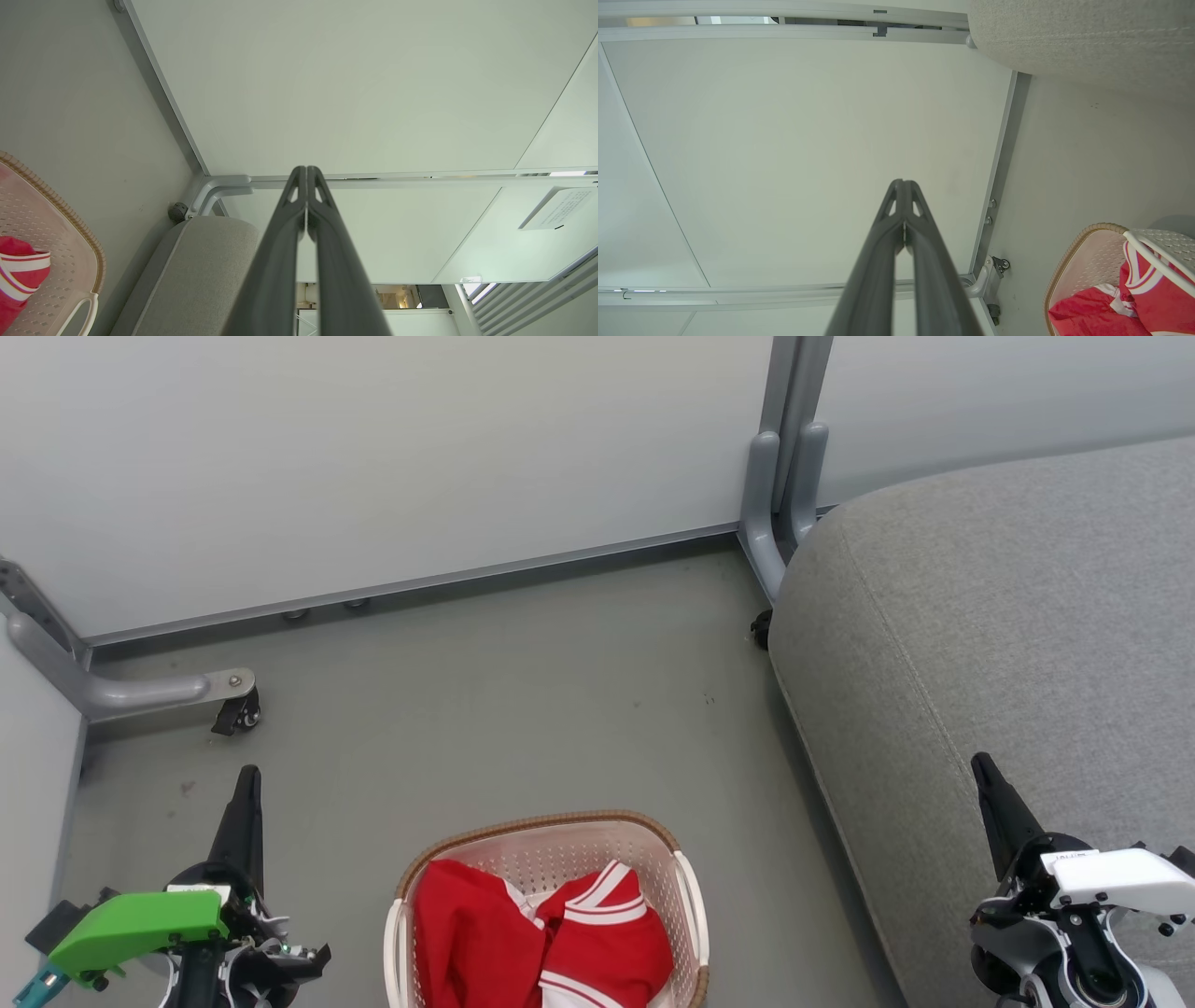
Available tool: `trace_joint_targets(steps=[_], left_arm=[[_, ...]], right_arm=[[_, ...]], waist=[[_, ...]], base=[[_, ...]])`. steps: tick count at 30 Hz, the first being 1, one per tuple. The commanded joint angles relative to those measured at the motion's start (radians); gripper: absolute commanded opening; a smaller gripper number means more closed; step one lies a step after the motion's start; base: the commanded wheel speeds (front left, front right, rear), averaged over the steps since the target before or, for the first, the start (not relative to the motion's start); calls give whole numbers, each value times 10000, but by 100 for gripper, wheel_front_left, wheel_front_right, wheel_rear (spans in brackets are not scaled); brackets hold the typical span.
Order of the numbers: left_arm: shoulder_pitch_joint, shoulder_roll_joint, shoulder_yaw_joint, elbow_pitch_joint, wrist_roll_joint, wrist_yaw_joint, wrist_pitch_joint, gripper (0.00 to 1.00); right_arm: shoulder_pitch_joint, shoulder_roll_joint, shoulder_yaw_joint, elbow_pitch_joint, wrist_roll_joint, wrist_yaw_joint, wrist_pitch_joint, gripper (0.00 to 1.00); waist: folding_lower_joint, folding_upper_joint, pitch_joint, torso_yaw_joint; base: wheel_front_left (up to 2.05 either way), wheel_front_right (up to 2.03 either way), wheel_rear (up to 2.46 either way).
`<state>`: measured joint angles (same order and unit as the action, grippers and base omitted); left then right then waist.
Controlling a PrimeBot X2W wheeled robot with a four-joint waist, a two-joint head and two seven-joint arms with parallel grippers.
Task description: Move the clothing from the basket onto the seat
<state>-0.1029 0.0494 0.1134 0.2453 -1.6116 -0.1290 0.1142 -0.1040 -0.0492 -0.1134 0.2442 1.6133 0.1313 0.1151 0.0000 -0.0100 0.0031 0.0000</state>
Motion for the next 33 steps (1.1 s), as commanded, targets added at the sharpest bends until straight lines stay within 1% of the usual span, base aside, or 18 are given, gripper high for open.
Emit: trace_joint_targets(steps=[1,21,22,26,33], left_arm=[[-109,5,17,-20,-26,-37,22,0],[-109,5,17,-20,-26,-37,22,0],[0,0,0,0,0,0,0,100],[150,-63,-30,329,1,2,-11,100],[161,-62,-138,162,300,0,-348,100]], right_arm=[[-94,-27,-8,27,-12,-10,-1,0],[-94,-27,-8,27,-12,-12,-1,0],[0,0,0,0,0,-2,0,100],[230,107,26,295,-1,-2,-2,100],[280,102,158,180,-276,-2,-341,100]], waist=[[0,100,0,0],[0,100,0,0],[0,0,0,0],[0,0,2,-1],[0,5,15,12]], base=[[0,0,0],[0,0,0],[0,0,0],[0,0,0],[0,0,0]])
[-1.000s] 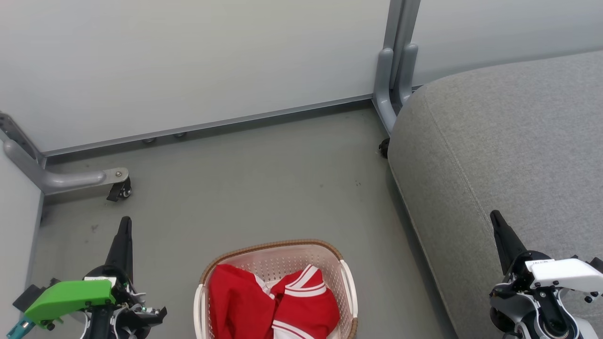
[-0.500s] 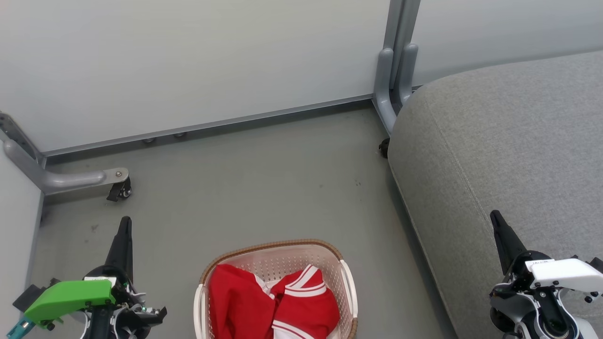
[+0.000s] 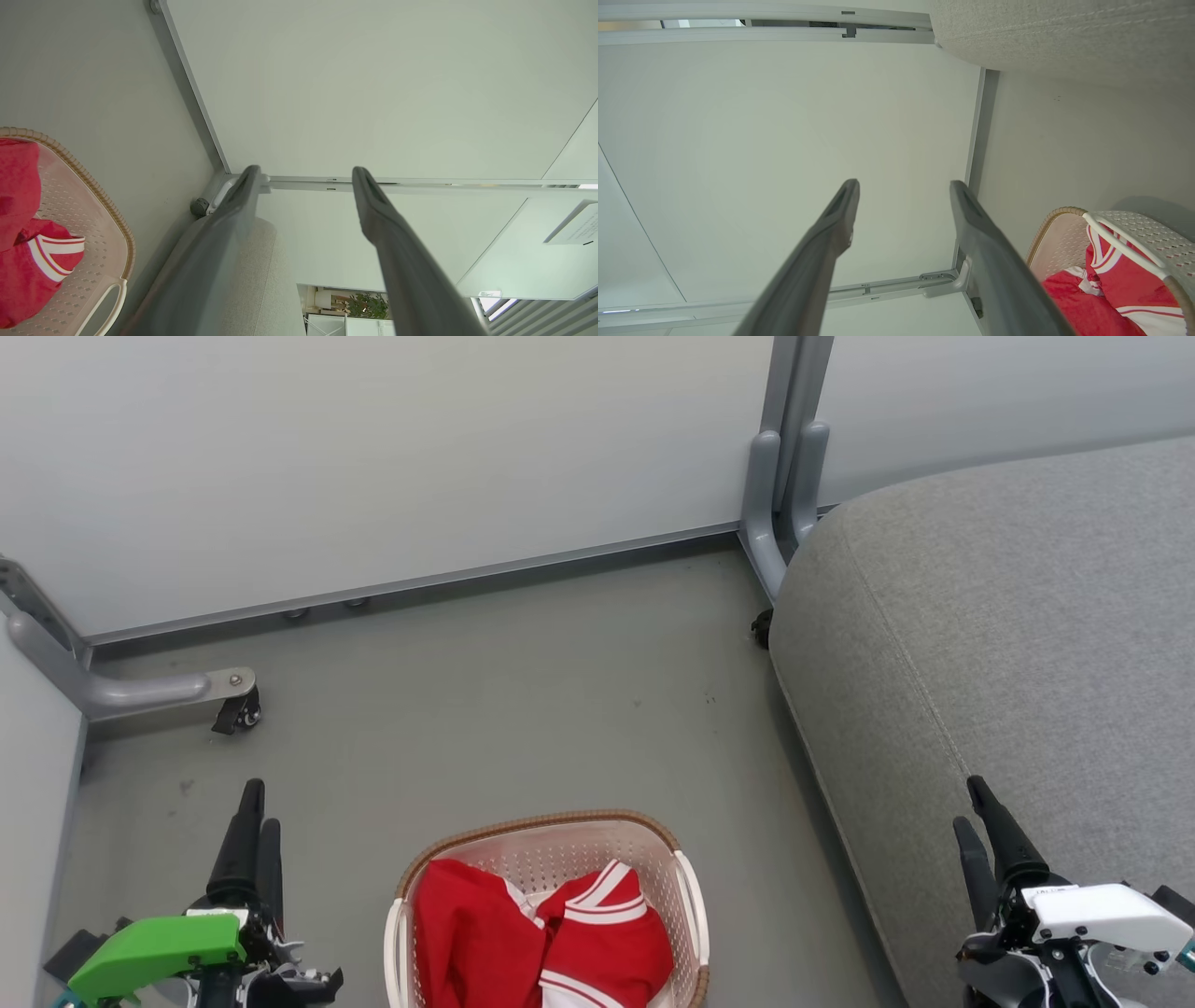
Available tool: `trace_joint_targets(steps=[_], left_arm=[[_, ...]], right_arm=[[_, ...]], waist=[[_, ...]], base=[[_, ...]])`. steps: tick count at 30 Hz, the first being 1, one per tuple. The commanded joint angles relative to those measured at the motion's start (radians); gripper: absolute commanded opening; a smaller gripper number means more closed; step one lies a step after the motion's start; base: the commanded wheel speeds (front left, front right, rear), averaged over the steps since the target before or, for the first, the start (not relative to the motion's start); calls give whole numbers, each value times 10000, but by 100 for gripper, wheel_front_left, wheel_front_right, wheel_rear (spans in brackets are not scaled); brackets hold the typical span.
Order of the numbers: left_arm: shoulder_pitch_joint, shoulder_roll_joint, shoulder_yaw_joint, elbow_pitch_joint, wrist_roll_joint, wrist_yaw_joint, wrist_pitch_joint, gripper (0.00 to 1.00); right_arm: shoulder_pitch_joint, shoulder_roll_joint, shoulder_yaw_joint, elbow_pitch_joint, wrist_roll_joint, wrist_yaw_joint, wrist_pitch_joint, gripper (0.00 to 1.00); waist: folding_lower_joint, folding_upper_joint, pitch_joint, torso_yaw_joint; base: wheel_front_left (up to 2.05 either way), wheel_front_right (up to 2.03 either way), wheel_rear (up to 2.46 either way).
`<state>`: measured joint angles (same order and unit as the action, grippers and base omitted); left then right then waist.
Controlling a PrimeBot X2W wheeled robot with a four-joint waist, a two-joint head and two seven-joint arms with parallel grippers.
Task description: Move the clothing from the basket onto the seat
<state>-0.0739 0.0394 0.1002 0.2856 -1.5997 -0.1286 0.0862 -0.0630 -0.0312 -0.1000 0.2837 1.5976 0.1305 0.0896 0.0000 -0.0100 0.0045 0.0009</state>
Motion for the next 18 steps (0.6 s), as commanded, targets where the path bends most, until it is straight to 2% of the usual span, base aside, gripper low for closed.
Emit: trace_joint_targets(steps=[1,18], left_arm=[[-133,39,-10,-274,301,-4,-122,100],[-223,61,-81,-952,3519,13,-881,100]], right_arm=[[-127,-80,42,-239,-219,6,-141,100],[-217,-115,323,-920,-3042,5,-902,100]], waist=[[0,6,4,4],[0,19,30,35]], base=[[0,0,0],[0,0,0]])
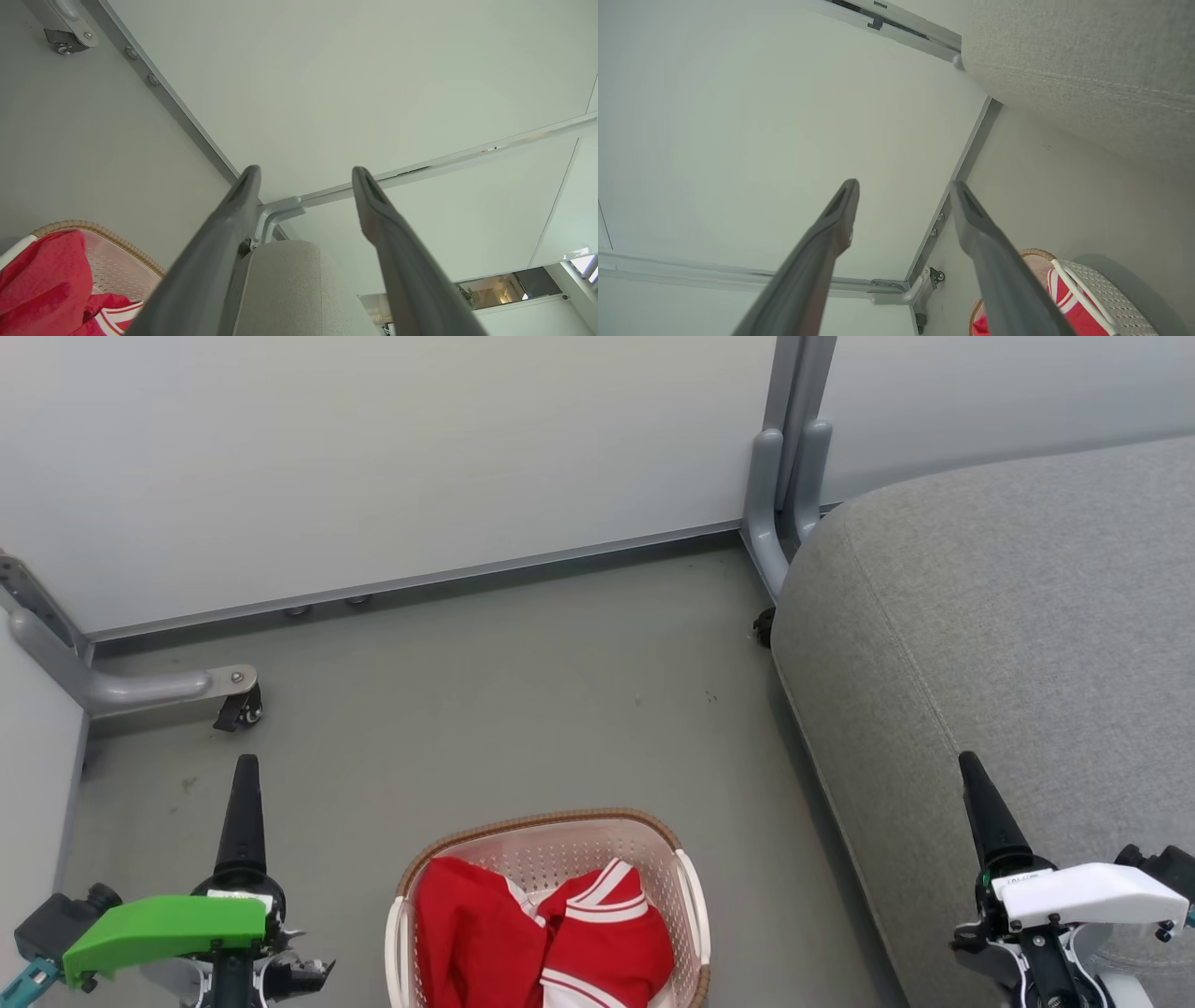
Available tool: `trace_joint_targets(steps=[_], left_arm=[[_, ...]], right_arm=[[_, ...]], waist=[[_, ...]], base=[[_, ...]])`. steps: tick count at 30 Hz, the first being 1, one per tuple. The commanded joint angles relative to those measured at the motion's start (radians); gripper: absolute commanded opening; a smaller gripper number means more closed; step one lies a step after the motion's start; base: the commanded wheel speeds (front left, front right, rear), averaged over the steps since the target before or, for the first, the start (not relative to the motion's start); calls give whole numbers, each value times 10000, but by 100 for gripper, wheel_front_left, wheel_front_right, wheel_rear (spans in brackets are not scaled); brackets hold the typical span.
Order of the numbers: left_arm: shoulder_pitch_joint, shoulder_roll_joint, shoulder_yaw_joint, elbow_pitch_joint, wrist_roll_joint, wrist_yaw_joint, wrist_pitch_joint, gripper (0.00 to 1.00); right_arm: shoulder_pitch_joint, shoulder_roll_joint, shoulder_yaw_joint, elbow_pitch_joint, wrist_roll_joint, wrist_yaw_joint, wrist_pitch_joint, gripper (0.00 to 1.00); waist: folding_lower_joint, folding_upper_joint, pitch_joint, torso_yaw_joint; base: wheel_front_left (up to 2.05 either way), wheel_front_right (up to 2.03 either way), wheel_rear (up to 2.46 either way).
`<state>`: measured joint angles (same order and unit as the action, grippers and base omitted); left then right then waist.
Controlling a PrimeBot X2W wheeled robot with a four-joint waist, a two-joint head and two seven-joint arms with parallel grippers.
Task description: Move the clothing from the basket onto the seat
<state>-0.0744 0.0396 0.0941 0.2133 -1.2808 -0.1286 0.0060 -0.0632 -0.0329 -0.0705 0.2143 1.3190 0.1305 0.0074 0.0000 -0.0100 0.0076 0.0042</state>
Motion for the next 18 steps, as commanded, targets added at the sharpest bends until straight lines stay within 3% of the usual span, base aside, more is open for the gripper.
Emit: trace_joint_targets(steps=[1,18], left_arm=[[-212,60,-39,-272,556,23,-113,100],[-130,200,-782,-807,4670,572,-741,100]], right_arm=[[-217,-100,41,-267,-413,5,-116,100],[-156,-123,483,-962,-3658,5,-747,100]], waist=[[0,20,-1,4],[0,33,-6,69]], base=[[0,0,0],[0,0,0]])
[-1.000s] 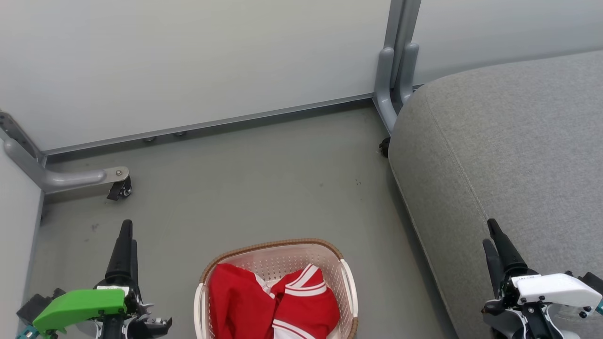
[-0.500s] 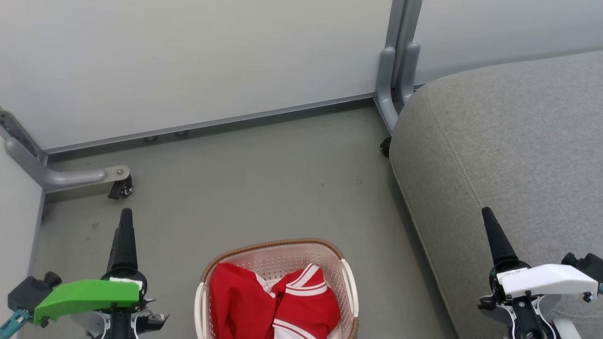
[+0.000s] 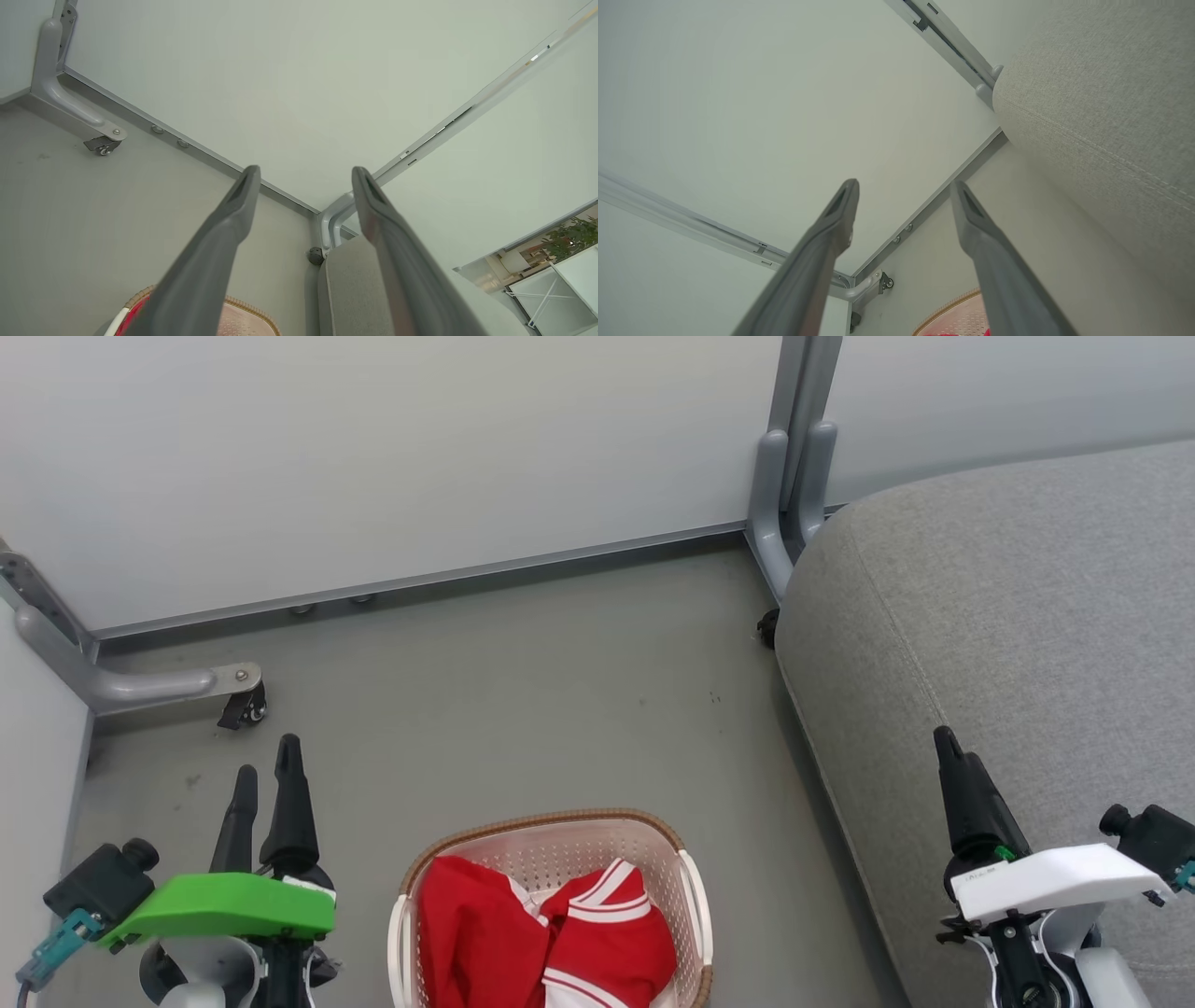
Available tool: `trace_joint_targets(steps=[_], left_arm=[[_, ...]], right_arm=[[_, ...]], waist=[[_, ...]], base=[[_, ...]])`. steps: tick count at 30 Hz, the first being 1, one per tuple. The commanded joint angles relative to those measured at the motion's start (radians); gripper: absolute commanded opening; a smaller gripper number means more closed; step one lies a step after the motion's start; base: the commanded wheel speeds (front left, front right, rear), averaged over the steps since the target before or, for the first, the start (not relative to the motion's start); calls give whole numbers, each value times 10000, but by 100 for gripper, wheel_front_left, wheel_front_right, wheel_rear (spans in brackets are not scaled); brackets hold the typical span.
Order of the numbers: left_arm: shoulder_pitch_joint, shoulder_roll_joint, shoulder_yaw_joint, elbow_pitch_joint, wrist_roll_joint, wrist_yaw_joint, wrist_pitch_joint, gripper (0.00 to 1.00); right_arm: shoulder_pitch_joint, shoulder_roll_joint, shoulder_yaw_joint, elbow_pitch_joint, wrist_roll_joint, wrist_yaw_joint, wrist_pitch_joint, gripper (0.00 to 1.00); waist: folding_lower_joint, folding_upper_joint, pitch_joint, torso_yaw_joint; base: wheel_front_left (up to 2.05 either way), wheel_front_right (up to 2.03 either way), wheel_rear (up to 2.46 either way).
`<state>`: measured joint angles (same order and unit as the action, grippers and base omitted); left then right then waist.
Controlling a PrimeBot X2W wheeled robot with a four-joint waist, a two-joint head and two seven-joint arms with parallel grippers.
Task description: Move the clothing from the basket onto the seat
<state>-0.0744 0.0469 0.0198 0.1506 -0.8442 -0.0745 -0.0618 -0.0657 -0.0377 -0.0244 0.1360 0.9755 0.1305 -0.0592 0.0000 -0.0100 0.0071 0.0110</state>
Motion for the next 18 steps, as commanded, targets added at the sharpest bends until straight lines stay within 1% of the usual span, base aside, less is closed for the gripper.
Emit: trace_joint_targets(steps=[1,8,18], left_arm=[[-127,143,-85,-191,445,64,-94,100],[-89,260,-388,18,1477,353,-325,100],[-166,393,-733,428,2685,657,-620,100]], right_arm=[[-113,-76,50,-200,-399,5,-111,100],[-27,-85,206,-188,-1733,5,-350,100],[-17,-98,271,393,-3285,5,-640,100]], waist=[[0,34,-3,2],[0,40,8,17],[0,47,4,66]], base=[[0,0,0],[0,0,0],[0,0,0]])
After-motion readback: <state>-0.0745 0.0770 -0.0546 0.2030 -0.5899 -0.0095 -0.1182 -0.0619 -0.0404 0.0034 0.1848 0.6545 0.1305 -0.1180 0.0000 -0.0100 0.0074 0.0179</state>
